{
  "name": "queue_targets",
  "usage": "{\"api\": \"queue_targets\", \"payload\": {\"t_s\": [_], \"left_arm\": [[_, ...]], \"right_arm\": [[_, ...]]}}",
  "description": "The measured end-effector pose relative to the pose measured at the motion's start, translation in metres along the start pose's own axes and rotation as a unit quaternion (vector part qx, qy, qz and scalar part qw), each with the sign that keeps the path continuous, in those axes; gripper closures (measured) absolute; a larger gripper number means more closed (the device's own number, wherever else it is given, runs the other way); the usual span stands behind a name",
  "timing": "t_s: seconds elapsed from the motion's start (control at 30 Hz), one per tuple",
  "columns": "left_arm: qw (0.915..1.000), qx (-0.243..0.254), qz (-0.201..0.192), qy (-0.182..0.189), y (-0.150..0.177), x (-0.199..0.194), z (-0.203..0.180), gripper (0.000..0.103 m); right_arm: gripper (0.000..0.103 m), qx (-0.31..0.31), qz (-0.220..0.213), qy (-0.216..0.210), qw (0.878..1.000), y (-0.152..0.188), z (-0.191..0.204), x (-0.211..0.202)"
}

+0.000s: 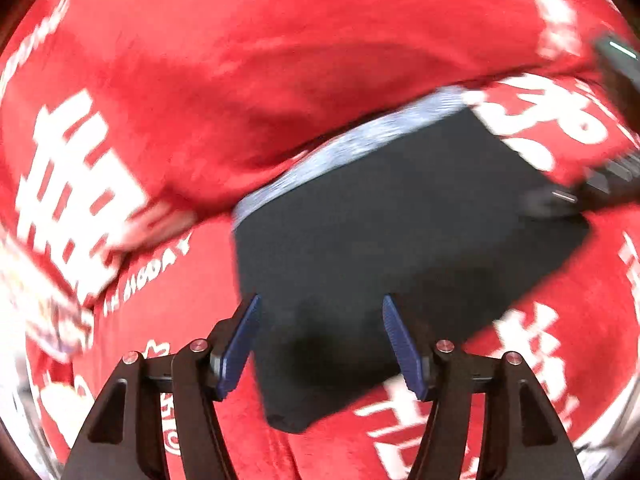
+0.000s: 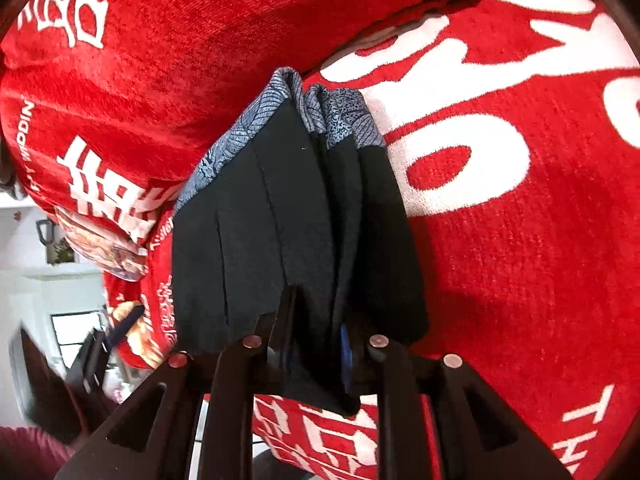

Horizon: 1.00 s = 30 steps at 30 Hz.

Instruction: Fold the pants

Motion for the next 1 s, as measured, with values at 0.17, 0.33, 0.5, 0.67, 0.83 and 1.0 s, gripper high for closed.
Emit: {"api": "queue_targets", "payload": {"t_s": [0.17, 0.33, 0.5, 0.67, 0.83, 1.0], "left_arm": [[0.9969, -0.070, 0.037, 0.004, 0.023, 0.035, 0.036, 0.026], [0.9953, -0.091, 0.032, 0.002, 0.024, 0.038, 0.039, 0.024], [0.9962, -0.079, 0.034, 0.002, 0.026, 0.034, 0.034, 0.024], [0.9962, -0.080, 0.034, -0.005, 0.024, 0.036, 0.036, 0.024], [0.9963, -0.079, 0.034, -0.008, 0.023, 0.036, 0.035, 0.024], [0.9959, -0.083, 0.035, 0.001, 0.024, 0.035, 0.035, 0.024]], "right_arm": [[0.080, -0.008, -0.007, 0.037, 0.999, 0.003, 0.001, -0.004], [0.078, -0.025, -0.028, 0.129, 0.991, 0.006, 0.004, -0.018], [0.078, -0.029, -0.075, 0.157, 0.984, 0.006, 0.017, -0.046], [0.078, -0.050, -0.098, 0.154, 0.982, 0.007, 0.041, -0.051], [0.078, -0.068, -0.055, 0.147, 0.985, 0.019, 0.048, -0.020], [0.078, -0.067, -0.039, 0.159, 0.984, 0.025, 0.037, -0.001]]}}
Point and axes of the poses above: each gripper's, at about its wrist camera, not at the fingertips, and x roughly the way its jaws point, z to its left, y to its underside, the point moved 8 cm from there along x, roughly the way its jaws point, and after that the axes turned 14 degrees about y, right-handed, at the moved point
